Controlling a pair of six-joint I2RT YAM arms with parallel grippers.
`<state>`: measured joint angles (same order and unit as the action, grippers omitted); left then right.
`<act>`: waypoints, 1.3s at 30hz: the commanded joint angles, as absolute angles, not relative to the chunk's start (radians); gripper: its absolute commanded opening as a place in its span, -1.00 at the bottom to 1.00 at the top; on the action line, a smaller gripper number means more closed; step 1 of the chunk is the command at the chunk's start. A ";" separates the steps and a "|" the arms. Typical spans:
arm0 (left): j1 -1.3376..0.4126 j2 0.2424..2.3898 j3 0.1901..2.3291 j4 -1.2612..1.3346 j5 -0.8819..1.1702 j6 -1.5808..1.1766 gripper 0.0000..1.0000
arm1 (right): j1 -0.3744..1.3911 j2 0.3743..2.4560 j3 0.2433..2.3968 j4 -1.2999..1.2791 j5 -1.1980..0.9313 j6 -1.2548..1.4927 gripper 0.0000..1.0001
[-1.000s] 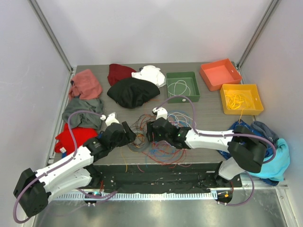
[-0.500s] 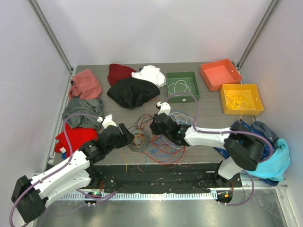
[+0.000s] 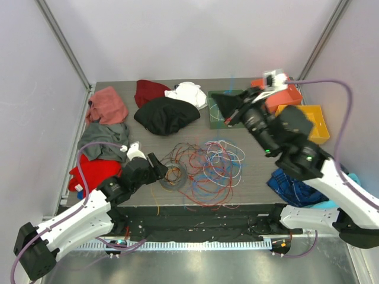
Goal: Untangle the cables
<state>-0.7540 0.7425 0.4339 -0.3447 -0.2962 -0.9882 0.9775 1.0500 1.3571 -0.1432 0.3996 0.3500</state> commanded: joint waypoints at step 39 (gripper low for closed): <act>-0.759 0.647 0.407 0.040 -0.091 -0.887 0.44 | 0.633 1.232 1.577 -0.453 0.399 0.344 -0.99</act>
<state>-0.7570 0.6720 0.4145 0.0364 -0.1078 -0.8753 0.7517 1.1748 1.5372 -0.4934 0.3771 0.3454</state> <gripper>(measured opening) 0.720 0.039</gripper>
